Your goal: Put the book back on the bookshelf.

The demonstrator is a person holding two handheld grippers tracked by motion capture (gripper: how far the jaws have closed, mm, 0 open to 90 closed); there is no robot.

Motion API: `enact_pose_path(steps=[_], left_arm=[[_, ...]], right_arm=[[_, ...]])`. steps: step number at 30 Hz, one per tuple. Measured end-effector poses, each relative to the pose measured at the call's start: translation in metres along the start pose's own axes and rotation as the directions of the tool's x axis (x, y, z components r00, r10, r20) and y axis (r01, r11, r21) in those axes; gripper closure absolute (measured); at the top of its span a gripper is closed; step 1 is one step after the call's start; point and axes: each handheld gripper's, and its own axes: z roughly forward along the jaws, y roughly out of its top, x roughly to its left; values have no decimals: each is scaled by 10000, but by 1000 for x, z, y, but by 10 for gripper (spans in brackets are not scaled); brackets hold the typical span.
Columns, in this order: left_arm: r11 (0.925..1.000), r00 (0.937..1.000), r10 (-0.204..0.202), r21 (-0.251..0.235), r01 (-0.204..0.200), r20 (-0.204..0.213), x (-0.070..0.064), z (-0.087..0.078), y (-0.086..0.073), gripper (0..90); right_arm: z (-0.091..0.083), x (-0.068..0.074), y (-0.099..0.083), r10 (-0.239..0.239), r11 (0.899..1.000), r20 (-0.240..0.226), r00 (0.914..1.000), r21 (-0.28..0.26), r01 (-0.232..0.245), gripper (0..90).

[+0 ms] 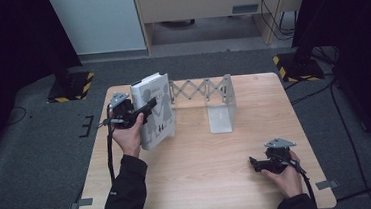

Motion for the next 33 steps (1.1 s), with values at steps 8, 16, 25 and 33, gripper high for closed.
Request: enact_pose_path(steps=[8, 16, 25, 33], left_arm=[[9994, 9987, 339, -2, -340, -371, 0, 17, -8, 515], [9997, 9987, 204, 103, -200, -458, 3, 29, -22, 513], [9986, 9981, 536, 56, -535, -311, 2, 22, -30, 507], [9925, 9924, 1208, 228, -1203, -222, -3, 0, -46, 506]], right_arm=[[0, 0, 0, 0, 10000, 0, 10000, 0, 0, 65], [0, 0, 0, 2, 10000, -3, 10000, -1, -2, 65], [0, 0, 0, 3, 10000, -2, 10000, -1, -3, 65], [0, 0, 0, 2, 10000, 0, 10000, 0, -2, 65]])
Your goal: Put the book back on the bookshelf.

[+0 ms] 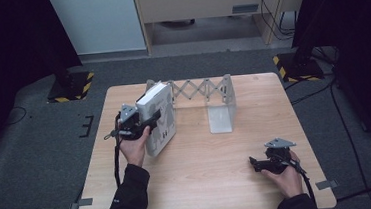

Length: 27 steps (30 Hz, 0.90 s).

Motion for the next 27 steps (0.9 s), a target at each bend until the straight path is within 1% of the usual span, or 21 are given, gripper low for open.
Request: enact_pose_path(steps=[2, 4, 6, 9, 13, 15, 19, 23, 25, 27], left_arm=[[9998, 9998, 209, 69, -209, -4, -3, -5, -4, 506], [9988, 9991, 427, 236, -426, -31, -5, -11, -8, 505], [9978, 9986, 526, 411, -523, -74, -8, -16, -11, 505], [9971, 9983, 567, 511, -560, -120, -8, -22, -17, 505], [9979, 9991, 392, 513, -384, -153, -6, -27, -23, 504], [9986, 9993, 335, 410, -327, -181, -6, -30, -28, 503], [9981, 9983, 523, 338, -514, -257, -11, -30, -30, 502], [9990, 9984, 453, -16, -453, -349, -12, -30, -35, 503], [9985, 9978, 508, -169, -516, -433, -13, -30, -37, 505], [9983, 9971, 548, -181, -558, -531, -15, -31, -37, 506]], right_arm=[[0, 0, 0, 2, 10000, -1, 10000, 0, -2, 65], [0, 0, 0, -1, 10000, 0, 10000, 0, 1, 65], [0, 0, 0, 3, 10000, 1, 10000, 1, -3, 65], [0, 0, 0, 3, 10000, 8, 10000, 2, -3, 65], [0, 0, 0, 1, 10000, 1, 10000, 0, -1, 65], [0, 0, 0, 2, 10000, 1, 10000, 2, -2, 65], [0, 0, 0, -7, 10000, 2, 10000, 2, 7, 65], [0, 0, 0, -1, 10000, 3, 10000, 1, 1, 65], [0, 0, 0, 0, 10000, 1, 10000, 2, 0, 65], [0, 0, 0, 10, 10000, -1, 10000, 1, -10, 65]])
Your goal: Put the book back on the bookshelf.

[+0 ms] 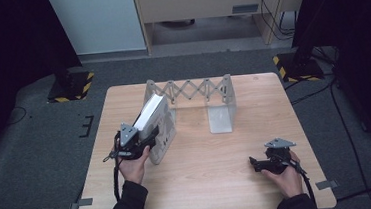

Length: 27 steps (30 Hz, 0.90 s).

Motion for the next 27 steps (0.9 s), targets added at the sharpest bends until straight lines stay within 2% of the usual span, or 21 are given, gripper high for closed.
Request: enact_pose_path(steps=[4, 8, 10, 14, 19, 23, 27], left_arm=[[9997, 9996, -106, -229, 101, -251, -1, 1, -2, 505], [9981, 9974, -563, -268, 551, -447, 4, 2, -1, 509], [9959, 9957, -843, -360, 829, -387, 9, 3, -1, 511], [9951, 9949, -952, -303, 942, -327, 13, 7, 4, 513], [9955, 9946, -868, -433, 844, -565, 10, 14, 4, 513], [9985, 9965, -380, -418, 350, -742, 4, 20, 6, 512], [9979, 9951, -419, -522, 374, -892, 0, 27, 6, 511]], right_arm=[[0, 0, 0, -12, 10000, 1, 10000, 0, 12, 65], [0, 0, 0, -10, 10000, 11, 10000, 0, 10, 65], [0, 0, 0, -11, 10000, 2, 10000, 1, 11, 65], [0, 0, 0, -10, 10000, 9, 10000, 1, 10, 63], [0, 0, 0, -25, 10000, 8, 10000, 0, 25, 63], [0, 0, 0, -24, 10000, 7, 10000, 0, 24, 62], [1, 0, 0, -58, 10000, -2, 10000, 2, 58, 61]])
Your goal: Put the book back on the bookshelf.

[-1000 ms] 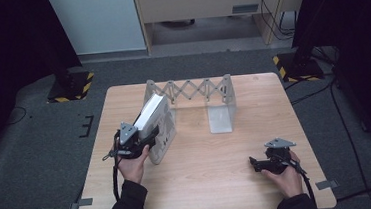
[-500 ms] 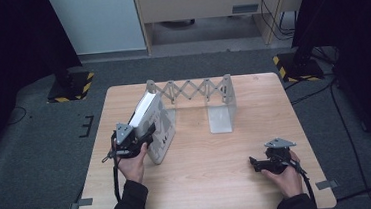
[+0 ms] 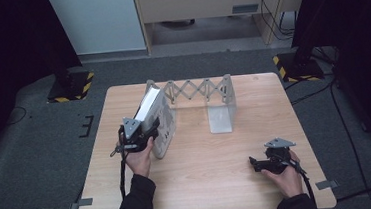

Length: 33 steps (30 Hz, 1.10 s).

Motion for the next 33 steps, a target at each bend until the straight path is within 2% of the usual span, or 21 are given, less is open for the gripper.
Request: enact_pose_path(steps=[6, 9, 13, 15, 17, 20, 25, 30, 33], left_arm=[[9997, 9999, 137, -212, -138, -91, -3, 8, -1, 506], [9995, 9995, 304, -106, -304, 73, -2, 7, -2, 495], [9996, 9987, 182, 222, -193, 481, 3, 4, -8, 455], [9995, 9983, 219, 199, -230, 542, 4, 2, -12, 449], [9981, 9976, 396, 444, -421, 561, 3, -2, -12, 456], [9979, 9979, 429, 455, -452, 492, 3, -5, -12, 498], [9991, 9991, 147, 388, -162, 386, 6, -7, -12, 512], [9983, 9989, 346, 454, -361, 328, 7, -6, -8, 516], [9963, 9974, 654, 536, -669, 296, 7, -5, -6, 515]], right_arm=[[0, 0, 0, -13, 10000, -5, 10000, -1, 13, 60], [0, 0, 0, -10, 10000, -2, 10000, 5, 10, 60], [0, 0, 0, -17, 10000, 6, 10000, -3, 17, 60], [0, 0, 0, -15, 10000, -4, 10000, -4, 15, 60], [0, 0, 0, 6, 10000, -10, 10000, 4, -6, 60], [0, 0, 0, 3, 10000, -10, 10000, 1, -3, 60], [0, 0, 0, 3, 10000, -6, 10000, -2, -3, 60], [0, 0, 0, 20, 10000, -2, 10000, 9, -20, 60], [0, 0, 0, 17, 10000, -10, 10000, 10, -17, 60]])
